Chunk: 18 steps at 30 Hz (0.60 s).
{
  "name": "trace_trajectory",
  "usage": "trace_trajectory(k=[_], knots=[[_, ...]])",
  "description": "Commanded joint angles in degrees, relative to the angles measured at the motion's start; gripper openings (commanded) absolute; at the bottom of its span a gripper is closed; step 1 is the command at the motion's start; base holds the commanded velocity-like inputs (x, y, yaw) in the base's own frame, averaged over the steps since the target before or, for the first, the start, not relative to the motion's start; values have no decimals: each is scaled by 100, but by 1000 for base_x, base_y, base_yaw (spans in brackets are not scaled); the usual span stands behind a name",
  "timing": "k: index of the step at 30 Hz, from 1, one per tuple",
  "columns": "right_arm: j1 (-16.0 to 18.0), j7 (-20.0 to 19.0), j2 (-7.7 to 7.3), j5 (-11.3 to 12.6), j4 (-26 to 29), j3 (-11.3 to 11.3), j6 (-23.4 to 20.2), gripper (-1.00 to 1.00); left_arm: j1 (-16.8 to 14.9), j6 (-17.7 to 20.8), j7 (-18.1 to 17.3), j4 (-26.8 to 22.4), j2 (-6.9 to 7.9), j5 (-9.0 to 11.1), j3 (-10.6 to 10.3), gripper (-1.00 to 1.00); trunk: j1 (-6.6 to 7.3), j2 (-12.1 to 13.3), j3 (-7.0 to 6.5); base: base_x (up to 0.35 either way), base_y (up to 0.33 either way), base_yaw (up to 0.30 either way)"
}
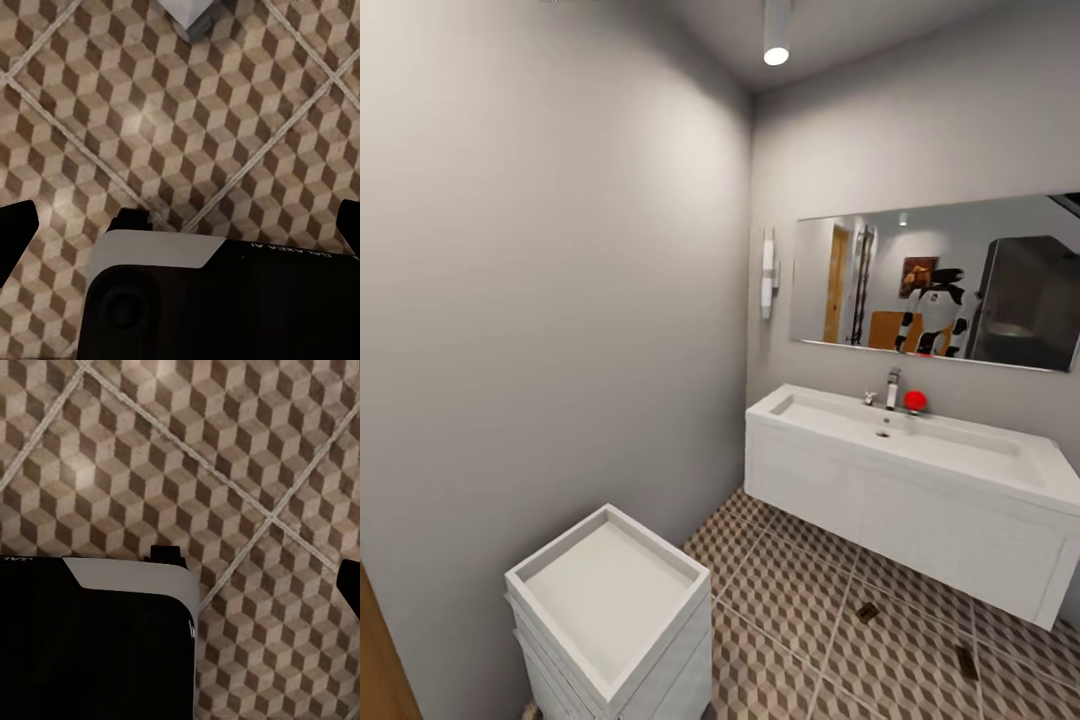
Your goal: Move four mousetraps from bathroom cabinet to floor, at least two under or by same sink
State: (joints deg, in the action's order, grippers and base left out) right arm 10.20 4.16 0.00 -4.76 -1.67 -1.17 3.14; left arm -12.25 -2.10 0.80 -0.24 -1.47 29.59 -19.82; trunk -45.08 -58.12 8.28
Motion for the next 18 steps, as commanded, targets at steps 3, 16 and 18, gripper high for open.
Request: trace_trajectory(k=[3, 16, 18], knots=[[8, 26, 0, -51, -18, -14, 29, 100, -1, -19, 8, 7, -2, 47, -48, 100, 0, -5, 8, 0, 0, 276], [6, 25, 3, -51, -18, -14, 29, 100, 5, -25, 8, 6, -2, 47, -48, 100, 0, -5, 8, 0, 0, 276], [7, 24, 5, -51, -18, -14, 29, 100, 5, -26, 8, 6, -2, 47, -48, 100, 0, -5, 8, 0, 0, 276]])
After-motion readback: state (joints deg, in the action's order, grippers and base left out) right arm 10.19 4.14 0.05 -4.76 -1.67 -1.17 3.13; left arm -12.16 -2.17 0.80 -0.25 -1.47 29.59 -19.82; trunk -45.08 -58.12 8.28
